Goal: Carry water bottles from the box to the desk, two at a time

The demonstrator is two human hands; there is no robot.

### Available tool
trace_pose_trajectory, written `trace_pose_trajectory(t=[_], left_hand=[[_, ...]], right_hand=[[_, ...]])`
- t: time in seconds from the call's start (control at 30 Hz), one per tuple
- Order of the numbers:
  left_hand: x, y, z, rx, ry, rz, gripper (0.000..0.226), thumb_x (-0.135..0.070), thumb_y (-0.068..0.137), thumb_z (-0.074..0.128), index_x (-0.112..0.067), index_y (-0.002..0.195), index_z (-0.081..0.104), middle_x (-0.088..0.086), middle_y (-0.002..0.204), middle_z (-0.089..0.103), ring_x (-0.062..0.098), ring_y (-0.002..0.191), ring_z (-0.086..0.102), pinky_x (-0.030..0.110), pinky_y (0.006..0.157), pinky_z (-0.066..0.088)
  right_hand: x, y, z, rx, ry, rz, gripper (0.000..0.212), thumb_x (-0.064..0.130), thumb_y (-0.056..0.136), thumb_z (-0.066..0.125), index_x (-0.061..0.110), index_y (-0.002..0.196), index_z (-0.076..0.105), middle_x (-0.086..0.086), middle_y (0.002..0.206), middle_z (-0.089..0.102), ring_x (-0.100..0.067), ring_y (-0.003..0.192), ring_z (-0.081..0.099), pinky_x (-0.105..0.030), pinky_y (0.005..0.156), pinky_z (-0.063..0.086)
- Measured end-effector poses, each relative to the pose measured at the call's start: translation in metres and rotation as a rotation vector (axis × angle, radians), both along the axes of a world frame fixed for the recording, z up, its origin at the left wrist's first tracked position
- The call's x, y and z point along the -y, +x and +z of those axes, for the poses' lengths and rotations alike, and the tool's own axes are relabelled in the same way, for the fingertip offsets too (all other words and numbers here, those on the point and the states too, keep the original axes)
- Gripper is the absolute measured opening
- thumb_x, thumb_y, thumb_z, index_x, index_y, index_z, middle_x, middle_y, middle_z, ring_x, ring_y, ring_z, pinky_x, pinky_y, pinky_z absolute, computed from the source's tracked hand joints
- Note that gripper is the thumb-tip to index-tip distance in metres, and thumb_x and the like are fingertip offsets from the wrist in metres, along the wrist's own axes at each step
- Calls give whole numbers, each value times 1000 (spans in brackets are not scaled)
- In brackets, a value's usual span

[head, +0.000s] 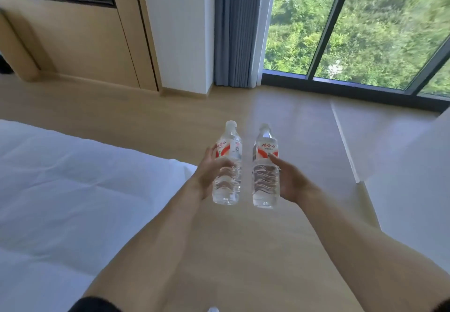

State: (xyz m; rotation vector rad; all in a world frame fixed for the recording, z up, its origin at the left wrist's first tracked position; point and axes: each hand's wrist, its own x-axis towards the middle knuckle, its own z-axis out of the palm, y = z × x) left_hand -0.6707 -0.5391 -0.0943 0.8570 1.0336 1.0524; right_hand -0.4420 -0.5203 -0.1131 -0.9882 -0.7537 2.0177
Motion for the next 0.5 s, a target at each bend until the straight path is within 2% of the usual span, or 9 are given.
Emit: trace_pose_trajectory(t=[0.07, 0.17, 0.2, 0.33, 0.43, 0.47, 0.5], left_hand=[[-23, 2, -5, -4, 2, -15, 59, 1, 74, 73, -30, 119, 50, 16, 115, 64, 31, 91, 69, 48, 81, 58], [-55, 8, -13, -71, 35, -19, 77, -11, 64, 85, -25, 130, 48, 15, 121, 66, 33, 107, 70, 53, 93, 56], [-65, 10, -16, -103, 46, -24, 78, -15, 62, 87, -22, 130, 49, 15, 121, 68, 33, 108, 69, 54, 96, 55], [-107, 23, -23, -147, 19, -38, 74, -25, 61, 90, -10, 125, 56, 16, 113, 69, 34, 101, 69, 65, 94, 51], [-144, 34, -28, -92, 12, 10, 78, -22, 60, 91, -15, 127, 51, 20, 119, 67, 40, 107, 68, 62, 94, 53], [-156, 37, -30, -95, 15, 11, 78, -23, 61, 91, -19, 128, 50, 19, 119, 68, 39, 106, 69, 60, 92, 55], [-170, 41, -32, -104, 17, 6, 77, -24, 62, 91, -22, 128, 50, 17, 118, 69, 36, 104, 70, 58, 88, 57]], right_hand=[[-17, -1, -4, -14, -32, -57, 46, 34, 97, 54, 11, 137, 53, -12, 108, 62, -29, 96, 62, -44, 93, 48], [-43, 3, -8, 13, -62, -118, 45, 34, 101, 50, 8, 137, 54, -16, 117, 61, -33, 106, 58, -50, 107, 40], [-52, 5, -9, 18, -61, -116, 44, 34, 100, 51, 8, 134, 56, -16, 116, 62, -33, 106, 59, -49, 105, 42], [-91, 19, -16, 32, -53, -98, 40, 38, 92, 58, 10, 120, 62, -11, 99, 70, -26, 86, 69, -40, 82, 55], [-126, 28, -23, 5, -34, -69, 56, 40, 71, 83, 8, 115, 67, -13, 96, 72, -27, 82, 72, -37, 73, 60], [-139, 31, -26, -5, -33, -63, 59, 39, 68, 86, 8, 114, 67, -13, 96, 73, -27, 81, 73, -37, 71, 60], [-154, 34, -29, -14, -35, -60, 55, 39, 73, 81, 8, 116, 66, -13, 96, 73, -27, 82, 73, -37, 71, 60]])
